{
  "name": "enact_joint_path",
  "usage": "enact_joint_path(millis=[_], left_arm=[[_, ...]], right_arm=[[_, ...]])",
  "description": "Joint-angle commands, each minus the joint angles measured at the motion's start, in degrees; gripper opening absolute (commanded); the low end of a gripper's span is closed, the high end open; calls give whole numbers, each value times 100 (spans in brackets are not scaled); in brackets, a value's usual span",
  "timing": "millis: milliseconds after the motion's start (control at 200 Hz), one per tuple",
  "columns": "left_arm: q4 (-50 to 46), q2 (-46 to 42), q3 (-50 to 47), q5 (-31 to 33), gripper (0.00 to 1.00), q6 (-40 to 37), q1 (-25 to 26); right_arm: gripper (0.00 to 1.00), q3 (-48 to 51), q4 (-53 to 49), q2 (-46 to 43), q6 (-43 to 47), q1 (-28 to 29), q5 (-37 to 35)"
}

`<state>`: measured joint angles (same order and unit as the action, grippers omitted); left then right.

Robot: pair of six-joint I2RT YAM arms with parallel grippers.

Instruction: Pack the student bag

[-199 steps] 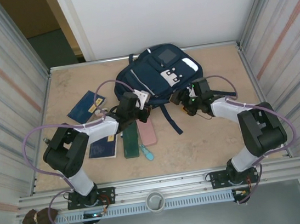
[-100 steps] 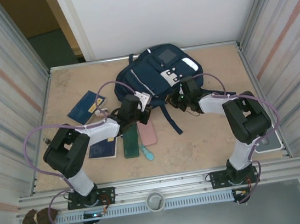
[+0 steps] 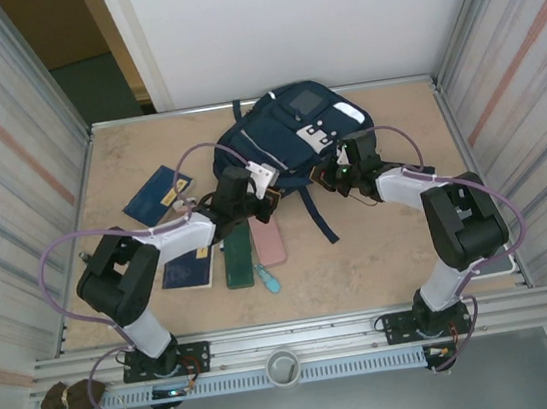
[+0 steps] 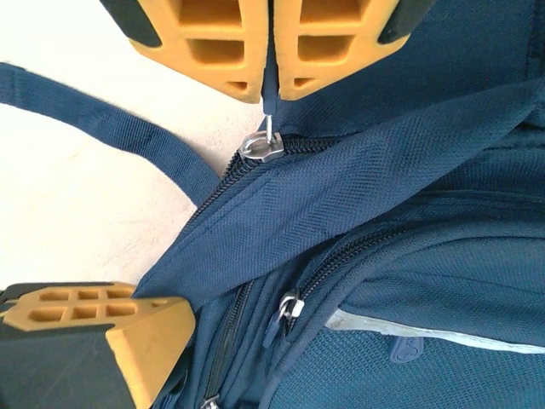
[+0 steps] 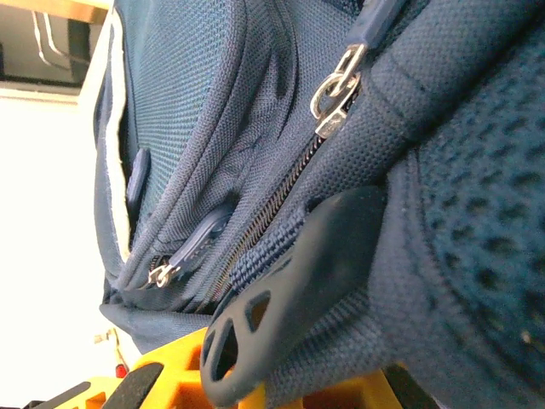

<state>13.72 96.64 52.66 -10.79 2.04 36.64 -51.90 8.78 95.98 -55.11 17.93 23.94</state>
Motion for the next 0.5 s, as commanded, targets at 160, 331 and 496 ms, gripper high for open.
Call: enact_joint_path(millis=[160, 331, 496], left_arm=[[-228, 8, 517, -45, 0, 420, 492], [-118, 250, 762, 7, 0, 484, 695], [5, 118, 585, 38, 0, 500, 631]], right_arm=[[0, 151, 1147, -126, -935, 242, -390], [0, 160, 1276, -184, -1100, 491, -453], [0, 390, 1252, -304, -1085, 292, -538]])
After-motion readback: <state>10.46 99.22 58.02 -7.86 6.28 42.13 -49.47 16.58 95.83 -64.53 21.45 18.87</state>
